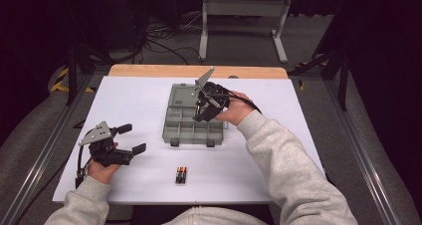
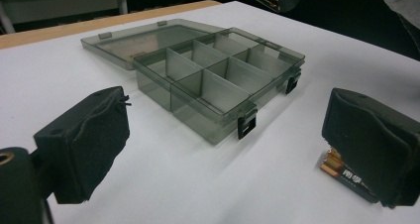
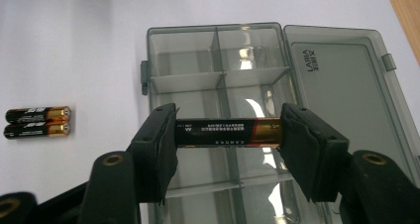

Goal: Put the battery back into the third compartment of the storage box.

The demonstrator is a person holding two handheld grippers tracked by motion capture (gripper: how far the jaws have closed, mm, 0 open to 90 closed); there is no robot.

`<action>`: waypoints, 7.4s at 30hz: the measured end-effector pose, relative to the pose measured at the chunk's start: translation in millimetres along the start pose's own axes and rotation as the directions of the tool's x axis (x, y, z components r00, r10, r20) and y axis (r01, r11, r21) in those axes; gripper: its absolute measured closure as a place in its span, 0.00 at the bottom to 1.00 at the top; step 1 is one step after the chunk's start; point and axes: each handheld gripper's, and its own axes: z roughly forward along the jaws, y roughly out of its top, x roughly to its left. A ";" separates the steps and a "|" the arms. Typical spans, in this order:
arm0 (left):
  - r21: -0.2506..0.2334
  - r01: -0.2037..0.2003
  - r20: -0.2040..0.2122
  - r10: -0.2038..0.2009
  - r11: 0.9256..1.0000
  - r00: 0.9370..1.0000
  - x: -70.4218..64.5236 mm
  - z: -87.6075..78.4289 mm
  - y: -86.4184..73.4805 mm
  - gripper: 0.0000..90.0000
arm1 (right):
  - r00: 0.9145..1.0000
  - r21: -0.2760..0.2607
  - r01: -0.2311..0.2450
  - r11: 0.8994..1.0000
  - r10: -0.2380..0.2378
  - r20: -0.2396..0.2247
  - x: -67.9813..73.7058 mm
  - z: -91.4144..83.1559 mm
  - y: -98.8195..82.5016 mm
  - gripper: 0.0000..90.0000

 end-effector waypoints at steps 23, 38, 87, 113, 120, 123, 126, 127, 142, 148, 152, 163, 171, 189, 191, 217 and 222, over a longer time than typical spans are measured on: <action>0.004 0.012 0.006 -0.012 1.000 1.000 -0.2 1.2 -0.5 0.06 | 0.998 -0.010 -0.061 0.998 0.061 -0.005 -40.5 21.1 -16.3 0.46; 0.002 0.017 0.005 -0.017 1.000 1.000 -0.7 0.3 -1.1 0.06 | 0.998 0.017 -0.058 0.998 0.058 0.000 -45.0 38.2 -22.1 0.46; -0.002 0.009 0.012 -0.009 1.000 1.000 -1.2 0.7 -0.9 0.06 | 0.998 0.075 -0.063 0.995 0.065 -0.022 -40.2 67.1 -25.0 0.46; -0.005 0.010 0.011 -0.010 1.000 1.000 -1.2 0.9 -1.0 0.05 | 0.997 0.050 -0.073 0.996 0.074 -0.015 -38.6 61.1 -23.1 0.41; -0.006 0.013 0.009 -0.013 1.000 1.000 -1.1 1.5 -1.0 0.05 | 0.995 0.005 -0.094 0.996 0.094 -0.031 -30.0 46.6 -17.9 0.29; -0.004 0.013 0.011 -0.013 1.000 1.000 -0.8 1.6 -0.8 0.04 | 0.997 -0.023 -0.075 0.997 0.075 -0.032 -23.0 40.3 -14.9 0.23; -0.006 0.015 0.006 -0.015 1.000 1.000 -0.6 1.9 -0.9 0.04 | 0.996 -0.038 -0.075 0.996 0.073 -0.041 -14.8 34.1 -12.5 0.18; -0.006 0.015 0.006 -0.015 1.000 1.000 -0.6 2.0 -0.9 0.04 | 0.996 -0.044 -0.075 0.996 0.073 -0.044 -12.0 32.3 -11.7 0.16; -0.006 0.015 0.001 -0.015 1.000 1.000 -0.7 2.2 -1.0 0.03 | 0.998 -0.095 -0.038 0.995 0.033 -0.059 33.2 10.6 -7.5 0.09; -0.006 0.016 0.002 -0.016 1.000 1.000 -0.8 2.1 -1.0 0.03 | 0.999 -0.111 -0.016 0.994 0.010 -0.050 48.8 4.0 -8.7 0.09; -0.006 0.015 0.002 -0.015 1.000 1.000 -1.0 2.2 -0.9 0.03 | 0.999 -0.118 -0.016 0.993 0.011 -0.044 58.1 1.1 -10.2 0.08; -0.004 0.015 0.004 -0.015 1.000 1.000 -1.3 2.2 -0.8 0.03 | 0.997 -0.099 0.004 0.995 -0.011 -0.072 82.6 12.2 -13.5 0.09; -0.002 0.017 0.005 -0.017 1.000 1.000 -1.4 2.5 -0.9 0.03 | 0.996 -0.071 0.004 0.997 -0.010 -0.089 94.7 23.5 -15.0 0.08; 0.001 0.016 0.008 -0.016 1.000 1.000 -1.5 2.5 -0.9 0.03 | 0.994 -0.027 0.028 0.999 -0.031 -0.108 119.5 50.1 -21.3 0.07; 0.002 0.018 0.008 -0.018 1.000 1.000 -1.6 2.4 -0.9 0.03 | 0.993 -0.017 0.021 1.000 -0.023 -0.115 122.1 53.0 -22.2 0.06; 0.004 0.015 0.007 -0.015 1.000 1.000 -1.5 3.0 -0.9 0.03 | 0.984 0.042 0.022 0.999 -0.014 -0.178 139.5 76.6 -28.1 0.05; 0.002 0.014 0.005 -0.014 1.000 1.000 -1.7 3.0 -0.8 0.03 | 0.982 0.069 0.000 0.998 0.013 -0.189 143.5 80.8 -28.3 0.06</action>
